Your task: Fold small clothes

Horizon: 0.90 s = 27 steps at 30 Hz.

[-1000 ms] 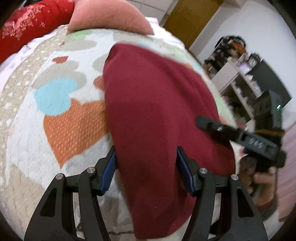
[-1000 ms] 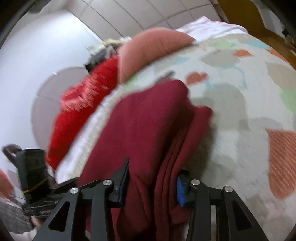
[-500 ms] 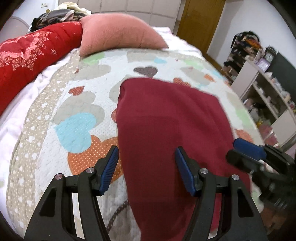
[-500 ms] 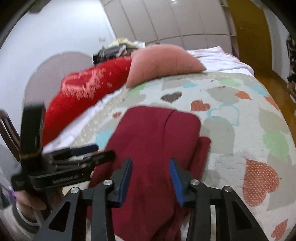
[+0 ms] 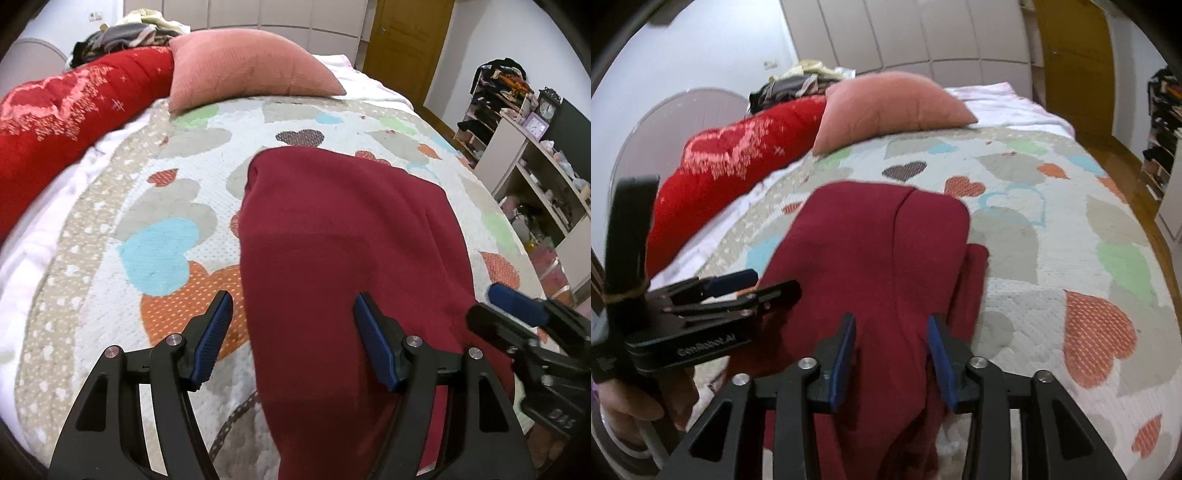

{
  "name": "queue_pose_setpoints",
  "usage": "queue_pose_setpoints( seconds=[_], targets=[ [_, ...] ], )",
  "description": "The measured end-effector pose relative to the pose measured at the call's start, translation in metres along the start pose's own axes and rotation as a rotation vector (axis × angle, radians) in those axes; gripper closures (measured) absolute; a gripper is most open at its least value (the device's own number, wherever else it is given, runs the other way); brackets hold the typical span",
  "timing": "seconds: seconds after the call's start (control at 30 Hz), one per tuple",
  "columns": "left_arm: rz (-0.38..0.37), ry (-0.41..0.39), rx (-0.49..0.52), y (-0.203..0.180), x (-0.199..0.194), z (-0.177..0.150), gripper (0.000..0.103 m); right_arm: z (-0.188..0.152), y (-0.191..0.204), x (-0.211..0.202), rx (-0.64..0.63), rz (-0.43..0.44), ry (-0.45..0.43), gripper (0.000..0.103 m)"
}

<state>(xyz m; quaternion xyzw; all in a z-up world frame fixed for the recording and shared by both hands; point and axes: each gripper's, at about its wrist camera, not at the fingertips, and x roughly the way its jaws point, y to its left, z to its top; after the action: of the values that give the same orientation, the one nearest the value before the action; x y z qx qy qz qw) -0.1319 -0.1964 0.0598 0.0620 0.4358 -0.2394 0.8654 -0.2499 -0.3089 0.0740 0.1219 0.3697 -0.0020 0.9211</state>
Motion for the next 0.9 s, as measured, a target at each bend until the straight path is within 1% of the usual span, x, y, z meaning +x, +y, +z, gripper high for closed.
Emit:
queue_pose_setpoints(
  seconds=[0.03, 0.07, 0.17, 0.27, 0.37, 0.5, 0.57, 0.6, 0.77, 0.9],
  targets=[
    [0.006, -0.005, -0.001, 0.0, -0.003, -0.002, 0.035, 0.0, 0.002, -0.005, 0.009, -0.003, -0.012, 0.054],
    [0.01, -0.01, -0.003, -0.001, -0.008, -0.003, 0.035, -0.001, 0.003, -0.011, 0.023, -0.007, -0.029, 0.054],
    [0.011, -0.022, -0.005, -0.001, -0.018, -0.007, 0.035, -0.004, 0.008, -0.023, 0.036, -0.017, -0.046, 0.053],
    [0.037, -0.053, 0.006, -0.003, -0.033, -0.013, 0.035, -0.007, 0.014, -0.03, 0.036, -0.051, -0.053, 0.053],
    [0.057, -0.079, 0.018, -0.005, -0.046, -0.017, 0.035, -0.008, 0.019, -0.039, 0.038, -0.062, -0.07, 0.053],
    [0.06, -0.1, 0.016, -0.006, -0.06, -0.022, 0.035, -0.01, 0.022, -0.047, 0.044, -0.08, -0.081, 0.049],
    [0.062, -0.114, 0.014, -0.006, -0.065, -0.024, 0.035, -0.011, 0.025, -0.052, 0.039, -0.083, -0.085, 0.044],
    [0.063, -0.121, 0.013, -0.006, -0.069, -0.025, 0.035, -0.011, 0.027, -0.054, 0.037, -0.081, -0.09, 0.043],
    [0.073, -0.143, 0.015, -0.007, -0.079, -0.029, 0.035, -0.013, 0.034, -0.064, 0.02, -0.086, -0.111, 0.041],
    [0.078, -0.153, 0.011, -0.007, -0.082, -0.031, 0.035, -0.014, 0.035, -0.066, 0.023, -0.104, -0.11, 0.041]
  ],
)
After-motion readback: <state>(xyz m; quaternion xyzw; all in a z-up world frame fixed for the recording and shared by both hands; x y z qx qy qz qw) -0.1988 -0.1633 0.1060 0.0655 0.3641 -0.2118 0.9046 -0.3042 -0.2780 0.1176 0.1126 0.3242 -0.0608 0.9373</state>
